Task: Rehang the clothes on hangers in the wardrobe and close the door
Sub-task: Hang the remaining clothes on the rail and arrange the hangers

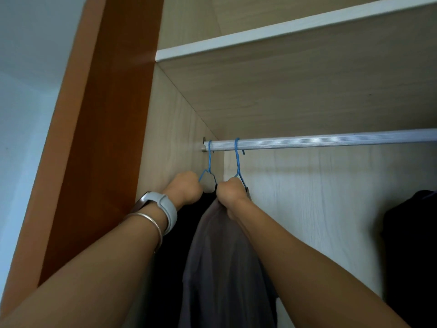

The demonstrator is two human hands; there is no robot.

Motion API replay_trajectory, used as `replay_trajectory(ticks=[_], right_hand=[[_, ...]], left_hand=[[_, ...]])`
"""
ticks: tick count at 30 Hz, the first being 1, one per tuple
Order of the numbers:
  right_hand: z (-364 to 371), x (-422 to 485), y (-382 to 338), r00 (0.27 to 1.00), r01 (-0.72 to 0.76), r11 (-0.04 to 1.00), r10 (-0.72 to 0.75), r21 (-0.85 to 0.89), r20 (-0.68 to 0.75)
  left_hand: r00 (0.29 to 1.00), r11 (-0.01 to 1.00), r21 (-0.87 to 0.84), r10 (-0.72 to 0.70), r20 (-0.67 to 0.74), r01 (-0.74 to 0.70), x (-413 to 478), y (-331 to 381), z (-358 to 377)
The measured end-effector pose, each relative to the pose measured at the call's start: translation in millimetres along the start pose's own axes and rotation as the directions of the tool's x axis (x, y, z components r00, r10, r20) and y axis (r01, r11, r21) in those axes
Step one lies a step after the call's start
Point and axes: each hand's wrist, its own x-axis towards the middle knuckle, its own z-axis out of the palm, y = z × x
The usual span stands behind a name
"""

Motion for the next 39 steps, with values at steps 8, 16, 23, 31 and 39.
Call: replay_trajectory(ticks=[8,16,23,31,39], right_hand=[[-39.5,-14.4,4.0,0.987,0.109,0.991,-0.098,-0.076,0.128],[-220.1,-73.3,57.9,0.898,0.114,0.511,-0.420,-0.852,-0.132],[-388.8,-109.6,52.2,0.769,-0.552,0.151,-0.291,-0.820,-0.570],[-404.2,-109.4,27.9,0.837,-0.543,0.084,-0.027,-0.836,-0.546],[-369.8,-95.1,27.8,0.931,-0.300,0.626,0.027,-0.720,-0.365]], left_hand=[[0.993,0.993,-0.025,0.117,0.006,-0.117,-24.6,18.3,-10.3],[0.960,0.940,0.238,0.201,0.196,-0.246,-42.3,70.8,-6.4],[0.986,0.924,0.344,0.165,0.029,-0.165,-32.3,63.2,7.6],[0.998,0.967,0.252,0.053,-0.037,-0.042,-49.0,72.6,3.9],[0.997,0.976,0.216,0.051,-0.050,-0.039,-59.2,77.3,2.1]])
